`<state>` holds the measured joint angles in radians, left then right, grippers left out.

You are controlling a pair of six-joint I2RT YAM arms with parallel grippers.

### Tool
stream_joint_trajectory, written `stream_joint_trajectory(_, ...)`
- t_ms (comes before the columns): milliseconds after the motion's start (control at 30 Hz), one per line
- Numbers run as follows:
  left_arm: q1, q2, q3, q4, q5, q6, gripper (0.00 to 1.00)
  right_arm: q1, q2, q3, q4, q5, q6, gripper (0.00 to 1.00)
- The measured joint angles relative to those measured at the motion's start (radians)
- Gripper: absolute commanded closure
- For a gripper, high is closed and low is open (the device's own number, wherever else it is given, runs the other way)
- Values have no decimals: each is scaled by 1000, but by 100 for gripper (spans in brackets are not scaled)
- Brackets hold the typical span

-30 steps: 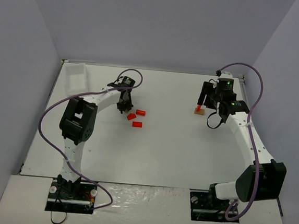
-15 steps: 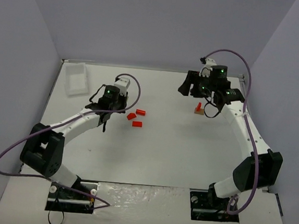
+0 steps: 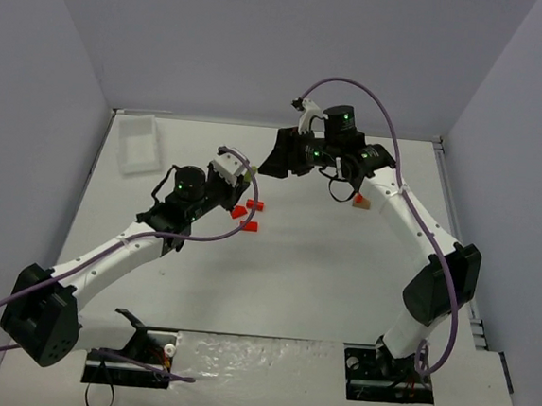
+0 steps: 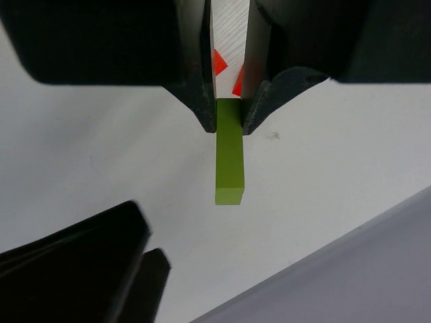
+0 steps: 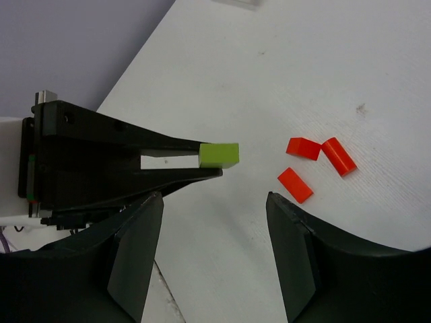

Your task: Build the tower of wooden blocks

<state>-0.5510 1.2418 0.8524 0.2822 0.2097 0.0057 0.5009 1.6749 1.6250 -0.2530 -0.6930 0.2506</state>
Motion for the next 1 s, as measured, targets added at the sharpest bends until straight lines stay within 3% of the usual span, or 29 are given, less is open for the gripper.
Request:
stream_joint_trajectory(500,-65,-9,0,56,34,14,100,31,37,16,1,-14,14,48)
stream_joint_trajectory(633,-70,-8,0,65,34,13,99,31,37,16,1,-14,15,56)
stream_joint_trajectory(800,-72,-7,0,67,33,13,98,31,38,16,1,-12,15,77)
stream_joint_trajectory(900,-73,-6,0,70,29,13,92,30,38,15,1,-3,15,90)
stream_joint_trajectory(967,-75,-4,-2,71,27,13,78,31,37,11,2,-1,13,93)
stream_joint_trajectory(1000,-75,-4,-4,71,27,13,66,31,37,7,4,-1,13,94)
